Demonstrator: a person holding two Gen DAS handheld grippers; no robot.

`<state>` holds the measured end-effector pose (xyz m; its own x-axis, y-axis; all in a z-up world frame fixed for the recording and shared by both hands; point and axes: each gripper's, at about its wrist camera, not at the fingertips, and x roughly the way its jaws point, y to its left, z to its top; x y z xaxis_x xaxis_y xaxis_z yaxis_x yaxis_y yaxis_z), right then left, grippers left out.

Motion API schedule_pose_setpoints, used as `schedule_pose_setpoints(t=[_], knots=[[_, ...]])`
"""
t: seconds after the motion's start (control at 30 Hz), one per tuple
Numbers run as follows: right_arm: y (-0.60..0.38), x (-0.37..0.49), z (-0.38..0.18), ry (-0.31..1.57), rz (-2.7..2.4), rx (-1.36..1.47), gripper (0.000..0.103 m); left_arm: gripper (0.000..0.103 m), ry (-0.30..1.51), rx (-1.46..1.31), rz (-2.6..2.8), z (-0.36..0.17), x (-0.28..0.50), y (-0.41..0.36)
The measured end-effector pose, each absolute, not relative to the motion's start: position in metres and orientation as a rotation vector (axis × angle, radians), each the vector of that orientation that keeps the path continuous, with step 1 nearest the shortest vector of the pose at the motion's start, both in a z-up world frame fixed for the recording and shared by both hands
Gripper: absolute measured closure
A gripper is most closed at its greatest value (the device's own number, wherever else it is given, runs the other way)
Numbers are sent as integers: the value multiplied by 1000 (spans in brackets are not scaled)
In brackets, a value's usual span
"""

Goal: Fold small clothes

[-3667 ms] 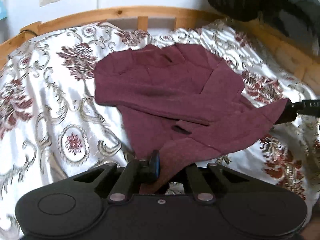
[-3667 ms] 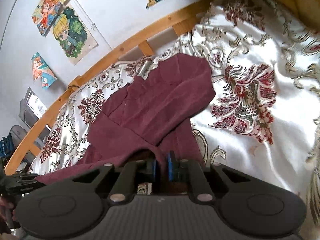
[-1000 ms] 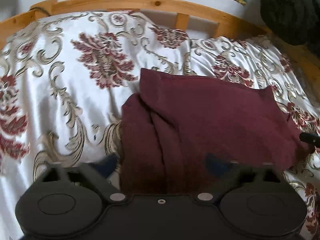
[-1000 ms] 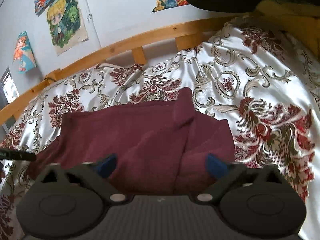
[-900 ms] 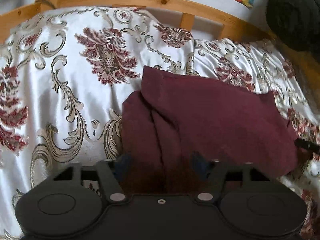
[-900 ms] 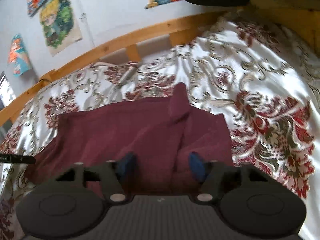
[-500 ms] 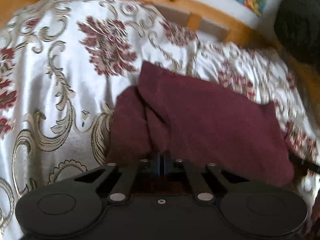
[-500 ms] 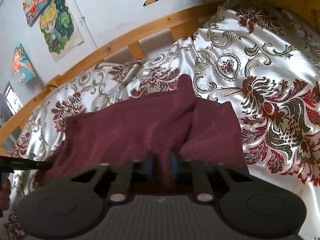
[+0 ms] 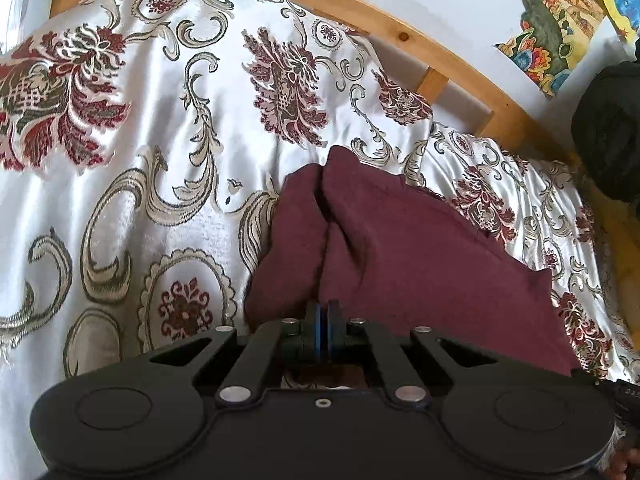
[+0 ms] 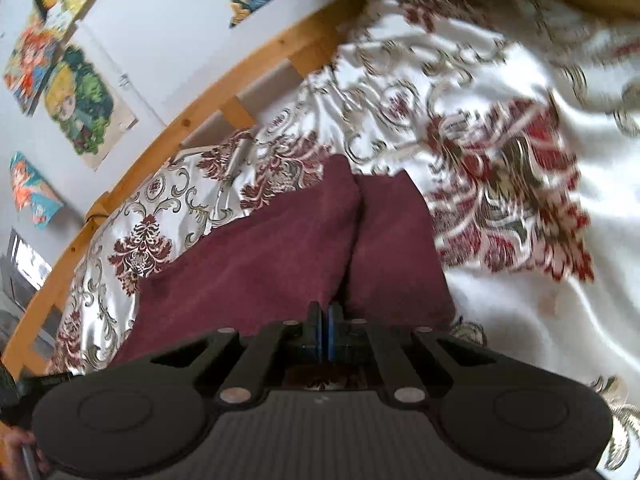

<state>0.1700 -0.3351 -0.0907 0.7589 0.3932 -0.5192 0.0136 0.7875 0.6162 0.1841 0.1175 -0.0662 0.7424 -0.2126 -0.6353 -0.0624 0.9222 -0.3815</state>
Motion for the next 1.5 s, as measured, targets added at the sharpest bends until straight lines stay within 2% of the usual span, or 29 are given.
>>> schedule_pose_setpoints(t=[0.13,0.2,0.27,0.3,0.4,0.5,0.53,0.57,0.6,0.63,0.7,0.77,0.87,0.9,0.97,1.03,1.07,1.2,1.27,1.37,1.5], knots=[[-330,174,-93,689,241,627,98,97,745,-346,-101,-66,184,119],[-327,176,-93,684,247,599,92,82,751,-313,-105,-63,185,117],[-323,177,-92,674,250,569,91,74,745,-278,-109,-60,188,116],[-320,179,-92,670,252,553,87,68,745,-266,-114,-58,191,115],[-316,182,-94,656,266,537,57,60,736,-232,-134,-54,204,109],[-311,185,-95,651,284,505,51,58,740,-155,-162,-54,221,93],[-310,185,-95,649,291,495,46,59,747,-131,-166,-55,226,88],[-308,186,-95,645,300,483,44,67,762,-107,-166,-57,232,83],[-308,186,-94,641,305,473,40,91,773,-91,-163,-59,236,80],[-307,186,-94,638,306,461,39,102,775,-77,-146,-60,238,78],[-307,186,-92,633,305,446,39,101,733,-94,-106,-58,233,81],[-308,186,-93,629,306,445,39,101,659,-161,-94,-51,221,90],[-310,187,-96,638,288,449,53,101,616,-223,-46,-46,208,100],[-310,189,-98,645,286,458,60,101,637,-211,-34,-48,208,100],[-312,190,-101,652,292,480,66,101,689,-204,-8,-57,212,102],[-311,191,-102,657,295,484,78,101,725,-271,6,-63,214,109],[-310,190,-102,655,297,480,81,101,727,-292,9,-65,213,113],[-309,182,-95,622,259,465,98,101,679,-295,-14,-56,209,109],[-311,174,-91,590,221,465,98,101,631,-281,-38,-48,203,106],[-309,176,-94,610,210,449,99,101,687,-197,-19,-56,212,100],[-311,182,-97,627,250,460,98,101,703,-266,-15,-64,210,106]])
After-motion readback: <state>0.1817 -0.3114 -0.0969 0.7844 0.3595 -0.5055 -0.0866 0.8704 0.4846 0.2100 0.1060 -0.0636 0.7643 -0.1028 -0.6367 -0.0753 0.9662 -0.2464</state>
